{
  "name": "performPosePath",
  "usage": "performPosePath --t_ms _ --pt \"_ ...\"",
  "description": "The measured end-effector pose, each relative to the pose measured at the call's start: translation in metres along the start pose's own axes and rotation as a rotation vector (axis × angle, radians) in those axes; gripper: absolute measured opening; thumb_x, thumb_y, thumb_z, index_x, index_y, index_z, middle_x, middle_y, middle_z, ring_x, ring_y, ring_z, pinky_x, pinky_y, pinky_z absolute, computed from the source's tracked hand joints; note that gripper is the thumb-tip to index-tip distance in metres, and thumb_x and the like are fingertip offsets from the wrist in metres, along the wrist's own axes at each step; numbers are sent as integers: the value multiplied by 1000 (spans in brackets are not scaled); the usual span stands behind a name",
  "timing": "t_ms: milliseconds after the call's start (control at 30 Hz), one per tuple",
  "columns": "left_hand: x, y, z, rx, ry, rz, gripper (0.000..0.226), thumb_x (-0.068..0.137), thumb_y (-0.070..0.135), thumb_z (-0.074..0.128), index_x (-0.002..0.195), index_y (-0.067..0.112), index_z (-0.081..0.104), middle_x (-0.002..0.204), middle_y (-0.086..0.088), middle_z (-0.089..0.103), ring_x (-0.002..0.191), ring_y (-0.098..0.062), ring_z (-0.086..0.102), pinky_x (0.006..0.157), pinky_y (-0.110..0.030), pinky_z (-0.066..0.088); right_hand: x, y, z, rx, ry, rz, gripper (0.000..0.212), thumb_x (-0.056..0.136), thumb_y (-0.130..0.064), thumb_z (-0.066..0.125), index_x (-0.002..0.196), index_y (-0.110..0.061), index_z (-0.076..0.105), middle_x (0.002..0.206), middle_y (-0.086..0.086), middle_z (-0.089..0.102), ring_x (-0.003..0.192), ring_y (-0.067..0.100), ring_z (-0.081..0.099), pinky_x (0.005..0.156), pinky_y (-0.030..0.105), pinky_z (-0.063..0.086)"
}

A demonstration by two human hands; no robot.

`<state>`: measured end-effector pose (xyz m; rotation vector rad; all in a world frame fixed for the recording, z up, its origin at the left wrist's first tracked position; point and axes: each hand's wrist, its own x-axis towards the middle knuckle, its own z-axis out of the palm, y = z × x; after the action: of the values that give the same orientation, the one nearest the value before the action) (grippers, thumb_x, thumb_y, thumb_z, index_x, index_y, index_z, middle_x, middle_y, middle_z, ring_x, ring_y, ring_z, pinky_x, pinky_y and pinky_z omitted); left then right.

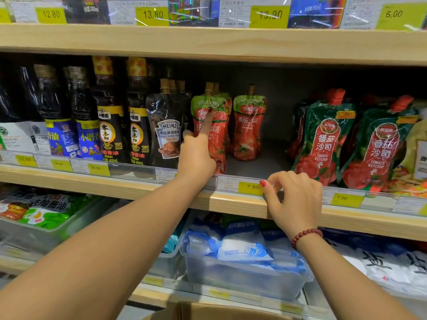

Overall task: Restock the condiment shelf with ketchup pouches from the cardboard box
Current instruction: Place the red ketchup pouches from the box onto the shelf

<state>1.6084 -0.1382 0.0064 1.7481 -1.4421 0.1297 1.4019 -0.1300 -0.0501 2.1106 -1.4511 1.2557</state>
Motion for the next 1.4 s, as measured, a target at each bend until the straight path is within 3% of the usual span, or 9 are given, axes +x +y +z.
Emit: performPosePath --t_ms 400,567,667,800,1000,1133,1233,1333,1400 --pt "-3 -2 -5 -1 -35 -21 110 75 17 75 143 50 -5 112 -15 41 87 -32 56 79 -40 52 0 1 1 -6 6 -9 15 86 -45 53 77 -34 55 67 -14 52 70 10 42 71 27 20" --pt "-25 2 -17 -59 -48 29 78 79 21 72 140 29 25 111 -11 40 88 -29 54 73 -31 43 2 -2 -7 51 -68 12 12 86 -43 53 79 -33 57 71 -13 56 74 13 45 71 26 18" --pt "-45 5 -32 -1 -71 78 77 81 23 69 142 31 24 117 -12 42 97 -27 49 75 -35 45 3 -2 -20 112 -209 11 9 84 -37 58 92 -32 61 85 -11 62 87 17 51 77 27 24" --pt "-82 9 -52 19 -129 149 69 80 30 68 139 29 31 117 -7 44 109 -27 45 83 -42 48 2 -2 -47 279 -358 -4 33 83 -27 66 114 -23 60 116 -1 58 112 19 47 94 25 30" --pt "-170 -25 -57 90 -243 149 65 78 36 70 135 28 40 125 -6 46 116 -27 41 78 -36 44 -75 -18 -71 655 -298 142 24 81 -15 68 100 -27 61 97 -11 57 88 -1 54 76 7 41" --pt "-235 -69 -43 247 -552 -5 79 73 45 71 141 37 31 147 -19 28 139 -33 22 105 -47 35 -157 -9 -54 705 -527 214 27 78 -6 71 93 -28 62 98 1 64 85 11 60 73 20 49" --pt "-275 -101 -35 281 -666 -85 84 72 49 71 142 46 24 155 -21 10 144 -35 4 110 -51 28 -209 6 -36 654 -740 312 34 74 -4 74 92 -30 63 92 0 63 76 6 57 72 10 43" --pt "-303 -120 -30 239 -699 -136 87 72 44 71 142 51 20 156 -19 9 142 -34 17 106 -45 37 -251 24 -18 529 -966 380 36 71 -9 78 103 -23 65 99 5 60 81 7 54 75 9 39" --pt "-314 -127 -27 220 -653 -126 81 73 37 69 141 48 26 153 -12 26 135 -30 36 97 -41 46 -272 35 -10 447 -1119 374 46 71 -13 78 114 -18 63 103 6 57 84 -1 53 73 1 35"
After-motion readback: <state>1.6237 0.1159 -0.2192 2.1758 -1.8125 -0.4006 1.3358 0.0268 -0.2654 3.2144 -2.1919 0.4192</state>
